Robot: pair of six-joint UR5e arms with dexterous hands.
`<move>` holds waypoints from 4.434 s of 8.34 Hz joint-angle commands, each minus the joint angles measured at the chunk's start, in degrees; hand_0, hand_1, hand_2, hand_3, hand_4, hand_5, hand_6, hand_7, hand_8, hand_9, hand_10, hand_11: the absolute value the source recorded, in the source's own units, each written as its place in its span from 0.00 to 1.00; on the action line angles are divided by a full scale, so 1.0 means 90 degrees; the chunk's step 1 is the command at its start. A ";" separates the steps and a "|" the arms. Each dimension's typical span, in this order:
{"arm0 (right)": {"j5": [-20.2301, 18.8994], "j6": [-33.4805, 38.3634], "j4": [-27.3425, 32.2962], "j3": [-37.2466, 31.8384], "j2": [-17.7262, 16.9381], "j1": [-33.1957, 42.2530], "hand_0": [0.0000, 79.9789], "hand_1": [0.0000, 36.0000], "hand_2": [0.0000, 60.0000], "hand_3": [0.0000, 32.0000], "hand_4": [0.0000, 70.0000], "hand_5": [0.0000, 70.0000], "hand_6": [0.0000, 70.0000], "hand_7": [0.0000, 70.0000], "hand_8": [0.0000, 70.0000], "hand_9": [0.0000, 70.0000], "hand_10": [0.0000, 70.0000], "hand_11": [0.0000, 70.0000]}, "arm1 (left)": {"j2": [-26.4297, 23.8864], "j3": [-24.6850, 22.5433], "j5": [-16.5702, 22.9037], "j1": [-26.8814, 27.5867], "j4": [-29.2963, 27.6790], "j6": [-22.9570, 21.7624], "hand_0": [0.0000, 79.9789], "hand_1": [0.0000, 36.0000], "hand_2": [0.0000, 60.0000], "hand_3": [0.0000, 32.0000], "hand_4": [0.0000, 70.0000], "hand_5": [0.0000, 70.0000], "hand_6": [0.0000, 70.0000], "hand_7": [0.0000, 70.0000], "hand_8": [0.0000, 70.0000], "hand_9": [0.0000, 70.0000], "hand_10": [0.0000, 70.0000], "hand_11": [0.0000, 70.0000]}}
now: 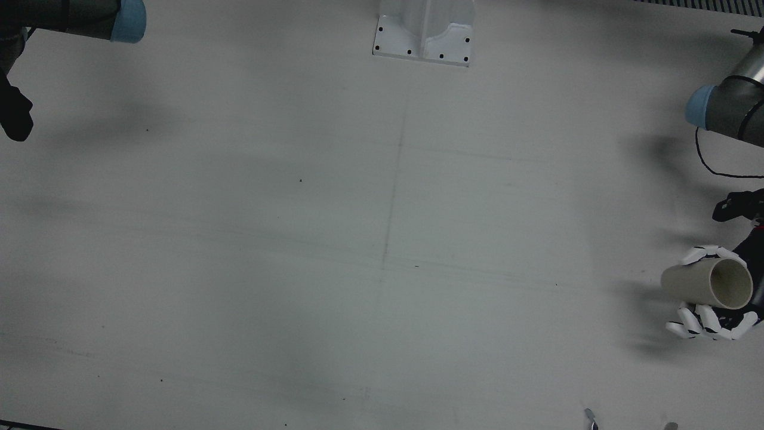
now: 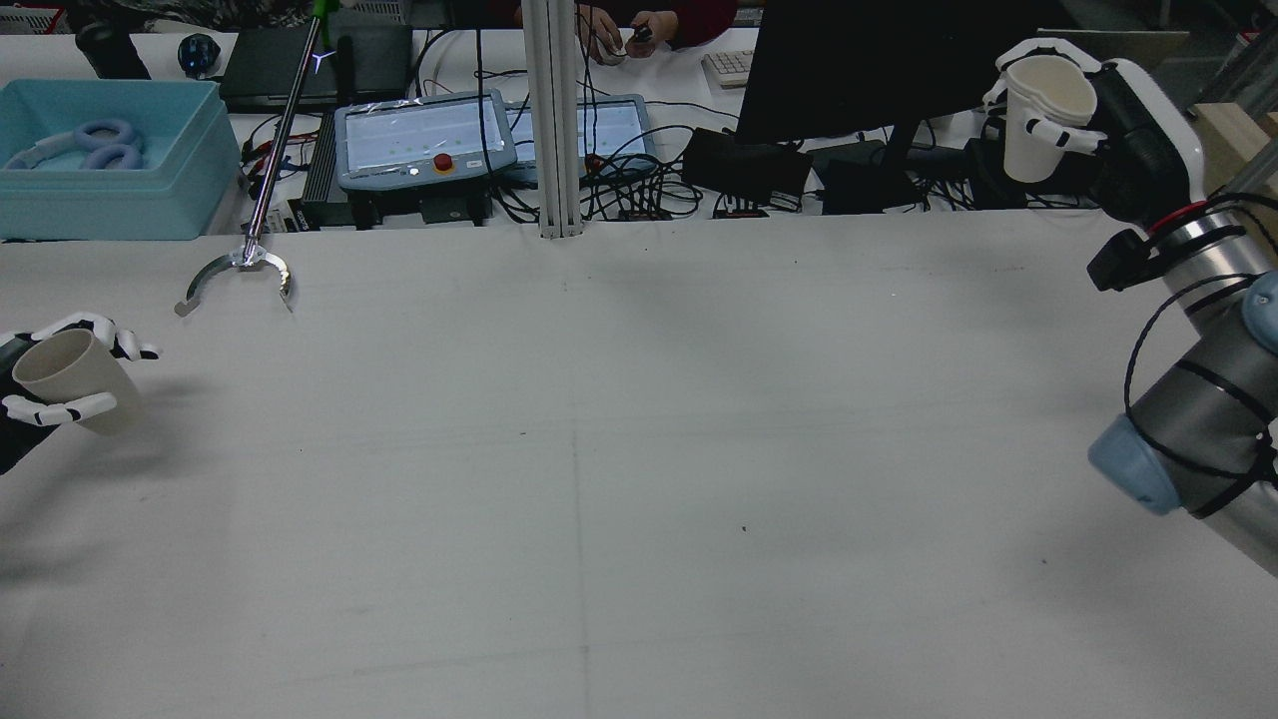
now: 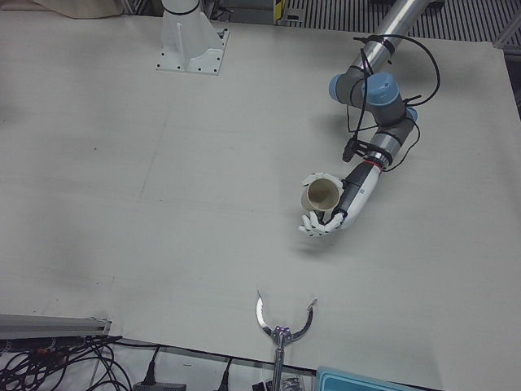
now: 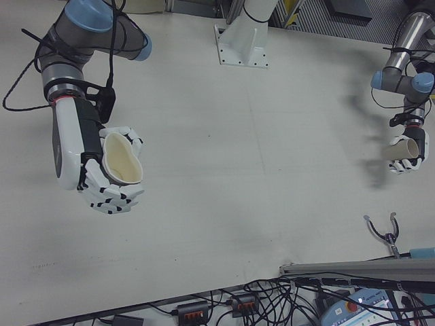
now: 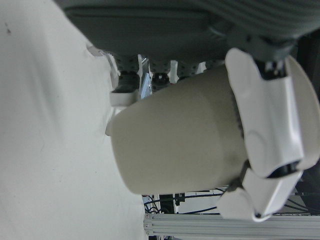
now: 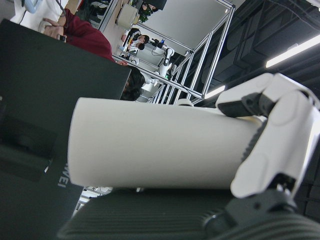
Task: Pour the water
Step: 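Carry the beige cup with the left hand toward the table center, then tilt the white paper cup over the beige cup with the right hand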
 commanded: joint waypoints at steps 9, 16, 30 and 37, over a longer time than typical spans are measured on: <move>-0.0353 -0.0365 -0.0038 0.0205 0.0329 -0.0219 0.57 0.53 0.95 0.00 0.27 0.64 0.58 0.67 0.41 0.58 0.32 0.48 | -0.2745 -0.0784 -0.0543 0.2239 0.2013 0.0968 0.67 1.00 1.00 0.00 0.44 1.00 0.45 0.72 0.39 0.50 0.44 0.66; 0.1071 -0.1060 -0.0087 0.1143 0.0652 -0.1928 0.58 0.57 0.99 0.00 0.33 0.71 0.63 0.73 0.43 0.59 0.32 0.49 | -0.4045 0.0649 -0.1237 0.2838 0.1478 0.1604 0.67 1.00 1.00 0.00 0.50 1.00 0.50 0.76 0.48 0.59 0.52 0.76; 0.0956 -0.3858 -0.0702 0.1113 0.1159 -0.1979 0.60 0.68 1.00 0.00 0.31 0.79 0.58 0.69 0.32 0.46 0.27 0.42 | -0.5815 0.2000 -0.1179 0.2321 0.1329 0.2075 0.69 1.00 1.00 0.00 0.51 1.00 0.52 0.79 0.48 0.58 0.50 0.74; -0.0236 -0.6206 -0.2196 0.2343 0.1689 -0.1842 0.61 0.73 1.00 0.00 0.26 0.75 0.50 0.59 0.25 0.35 0.22 0.35 | -0.5787 0.2059 -0.1179 0.2272 0.1320 0.2084 0.68 1.00 1.00 0.00 0.50 1.00 0.52 0.79 0.48 0.59 0.52 0.76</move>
